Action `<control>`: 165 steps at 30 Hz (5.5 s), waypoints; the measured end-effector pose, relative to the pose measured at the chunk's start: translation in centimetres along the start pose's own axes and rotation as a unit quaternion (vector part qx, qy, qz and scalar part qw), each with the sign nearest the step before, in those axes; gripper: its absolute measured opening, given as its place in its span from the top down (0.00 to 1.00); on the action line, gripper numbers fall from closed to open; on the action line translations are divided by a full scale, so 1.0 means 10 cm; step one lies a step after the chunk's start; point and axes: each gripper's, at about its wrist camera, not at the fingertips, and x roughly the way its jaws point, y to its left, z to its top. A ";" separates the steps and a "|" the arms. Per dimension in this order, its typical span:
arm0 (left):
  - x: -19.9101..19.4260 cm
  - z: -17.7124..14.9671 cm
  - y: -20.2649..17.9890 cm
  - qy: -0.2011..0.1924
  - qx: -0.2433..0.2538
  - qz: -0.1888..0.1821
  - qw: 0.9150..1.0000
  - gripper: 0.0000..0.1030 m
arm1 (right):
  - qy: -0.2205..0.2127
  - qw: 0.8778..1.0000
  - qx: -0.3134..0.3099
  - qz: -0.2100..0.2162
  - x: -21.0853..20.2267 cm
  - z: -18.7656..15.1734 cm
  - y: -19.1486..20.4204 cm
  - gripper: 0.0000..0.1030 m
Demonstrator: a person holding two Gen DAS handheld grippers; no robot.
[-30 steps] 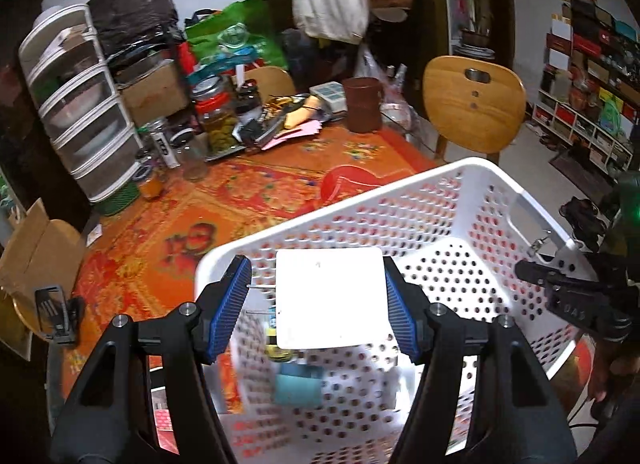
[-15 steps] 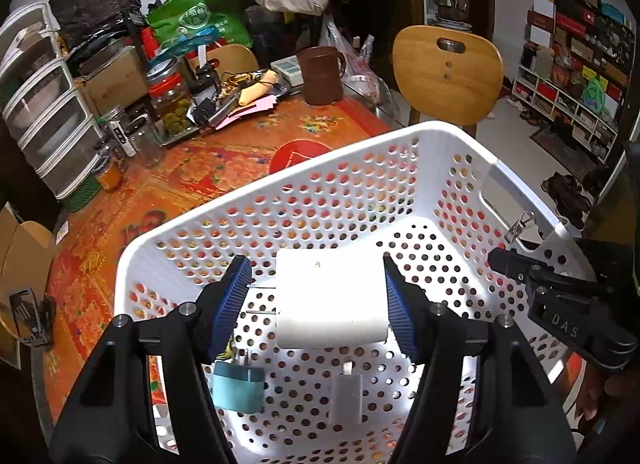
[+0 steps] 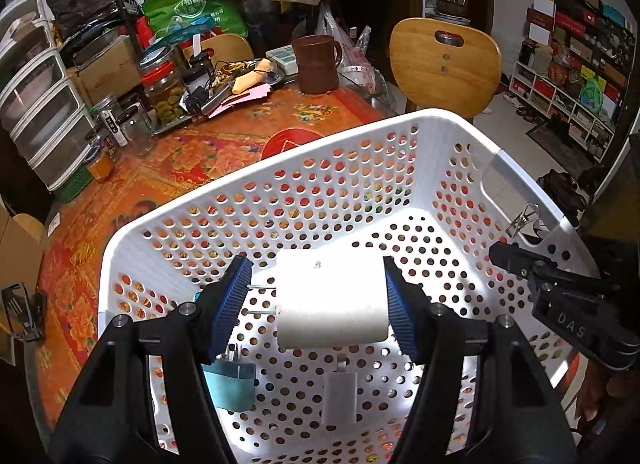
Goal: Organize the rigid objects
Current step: 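Carry the white charger into the basket with the left tool and release, then grasp the black-and-white charger with the left tool, then carry the black-and-white charger into the basket with the left tool and release, then grasp a white square charger with the left tool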
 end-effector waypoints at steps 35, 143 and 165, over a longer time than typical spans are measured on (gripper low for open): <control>0.03 -1.87 2.94 0.071 -0.228 0.096 0.966 0.01 | 0.000 1.000 -0.012 -0.004 -0.03 -0.05 0.00 0.80; -0.20 -2.24 3.19 0.073 -0.261 0.102 0.957 0.01 | 0.002 1.000 -0.013 -0.002 -0.03 -0.04 -0.01 0.79; -0.05 -2.19 3.29 0.050 -0.259 0.143 0.954 0.33 | 0.004 1.000 -0.020 -0.007 -0.02 -0.03 0.01 0.79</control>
